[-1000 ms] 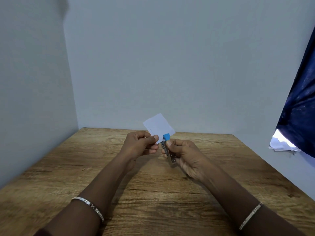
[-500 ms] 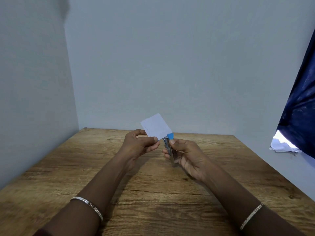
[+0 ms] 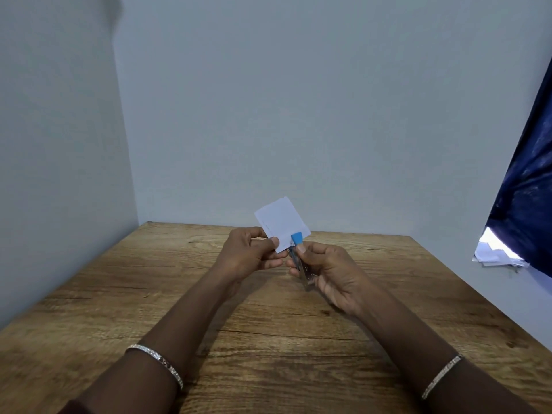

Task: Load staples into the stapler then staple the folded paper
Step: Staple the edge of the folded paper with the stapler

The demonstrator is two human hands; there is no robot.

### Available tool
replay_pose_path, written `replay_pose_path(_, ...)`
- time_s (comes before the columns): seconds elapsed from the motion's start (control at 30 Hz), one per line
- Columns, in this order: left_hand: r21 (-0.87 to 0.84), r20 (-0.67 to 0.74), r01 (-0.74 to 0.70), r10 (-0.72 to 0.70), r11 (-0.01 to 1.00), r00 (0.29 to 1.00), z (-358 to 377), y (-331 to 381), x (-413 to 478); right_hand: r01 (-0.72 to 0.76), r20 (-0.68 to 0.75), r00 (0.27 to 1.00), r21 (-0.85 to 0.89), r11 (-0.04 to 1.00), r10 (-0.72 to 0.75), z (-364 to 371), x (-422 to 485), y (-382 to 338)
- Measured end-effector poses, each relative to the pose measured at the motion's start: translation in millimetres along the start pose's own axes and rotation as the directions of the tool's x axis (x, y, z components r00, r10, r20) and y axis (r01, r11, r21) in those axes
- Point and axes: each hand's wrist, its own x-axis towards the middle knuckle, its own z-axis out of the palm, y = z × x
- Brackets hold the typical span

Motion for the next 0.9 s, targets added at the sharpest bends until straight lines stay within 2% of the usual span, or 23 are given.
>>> replay_pose_path(0.37, 0.043, 0.031, -0.021, 0.020, 0.999, 0.999, -1.2, -0.5, -1.4, 0.001, -0.021, 1.000, -0.022, 1.000, -0.001, -1.9, -0.3, 0.8)
replay_pose_path(0.9, -0.020, 0.076, -0.018, 0.019, 1.000, 0.997, -0.2, -4.0, -1.0, 0.022, -0.081, 0.996, -0.059, 0.998, -0.027, -0.9, 1.2, 0.2)
